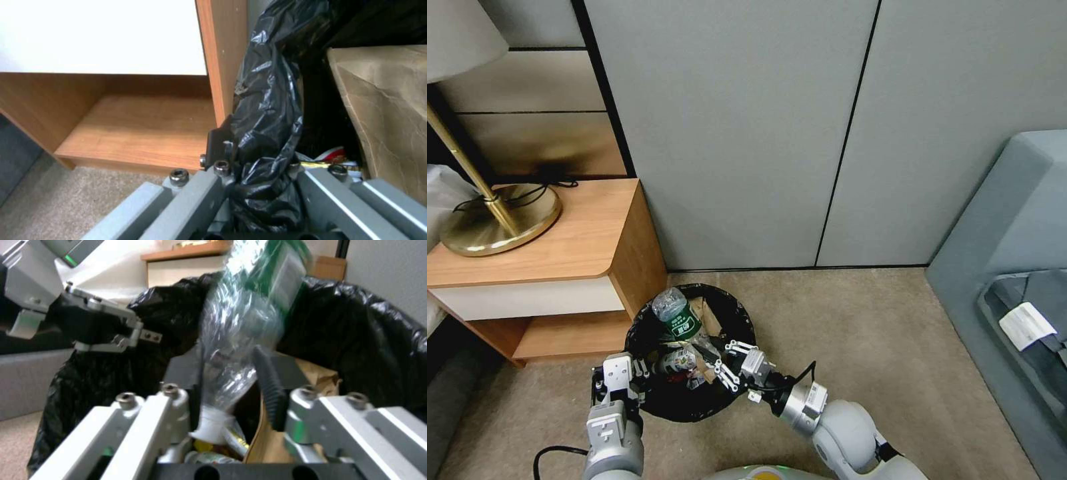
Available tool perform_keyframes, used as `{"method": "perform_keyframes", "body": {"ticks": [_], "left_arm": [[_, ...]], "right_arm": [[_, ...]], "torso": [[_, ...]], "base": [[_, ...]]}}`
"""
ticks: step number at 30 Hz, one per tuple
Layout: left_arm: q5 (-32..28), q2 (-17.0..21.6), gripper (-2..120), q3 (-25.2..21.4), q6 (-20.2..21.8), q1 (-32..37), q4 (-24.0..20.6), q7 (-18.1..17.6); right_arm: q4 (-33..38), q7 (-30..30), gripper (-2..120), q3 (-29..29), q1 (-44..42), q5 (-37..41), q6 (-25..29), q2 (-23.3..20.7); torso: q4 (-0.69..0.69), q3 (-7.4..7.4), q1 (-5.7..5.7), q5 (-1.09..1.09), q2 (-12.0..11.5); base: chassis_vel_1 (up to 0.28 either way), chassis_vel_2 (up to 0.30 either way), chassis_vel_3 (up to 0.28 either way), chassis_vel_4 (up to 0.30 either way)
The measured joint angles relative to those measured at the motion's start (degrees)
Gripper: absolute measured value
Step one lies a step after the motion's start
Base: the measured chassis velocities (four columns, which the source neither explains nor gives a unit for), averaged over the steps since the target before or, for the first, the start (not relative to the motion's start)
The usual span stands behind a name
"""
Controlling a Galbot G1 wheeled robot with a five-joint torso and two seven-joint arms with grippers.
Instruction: Pick up the trash bin, then pick up the garbage from the floor and place it into the trash bin.
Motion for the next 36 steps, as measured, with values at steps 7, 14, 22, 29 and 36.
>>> {"method": "perform_keyframes", "body": {"ticks": [7,14,22,29,36], "left_arm": [[0.0,0.0,1,0.0,0.0,0.0,0.0,0.0],[0.0,0.0,1,0.0,0.0,0.0,0.0,0.0],[0.0,0.0,1,0.0,0.0,0.0,0.0,0.0],[0.0,0.0,1,0.0,0.0,0.0,0.0,0.0],[0.0,0.0,1,0.0,0.0,0.0,0.0,0.0]], "right_arm": [[0.3,0.2,55,-0.1,-0.8,-0.6,0.1,-0.7],[0.9,0.3,84,0.3,-1.6,-0.6,0.6,-1.2],[2.1,0.3,107,1.1,-2.3,-0.6,1.3,-1.5],[7.8,2.6,114,3.6,-2.8,-0.6,2.5,-1.5],[20.3,14.7,113,6.2,-5.3,-1.6,2.1,0.0]], "torso": [[0.0,0.0,0.0,0.0,0.0],[0.0,0.0,0.0,0.0,0.0],[0.0,0.0,0.0,0.0,0.0],[0.0,0.0,0.01,0.0,0.0],[0.0,0.0,0.01,0.0,0.0]], "base": [[0.0,0.0,0.0,0.0],[0.0,0.0,0.0,0.0],[0.0,0.0,0.0,0.0],[0.0,0.0,0.0,0.0],[0.0,0.0,0.0,0.0]]}}
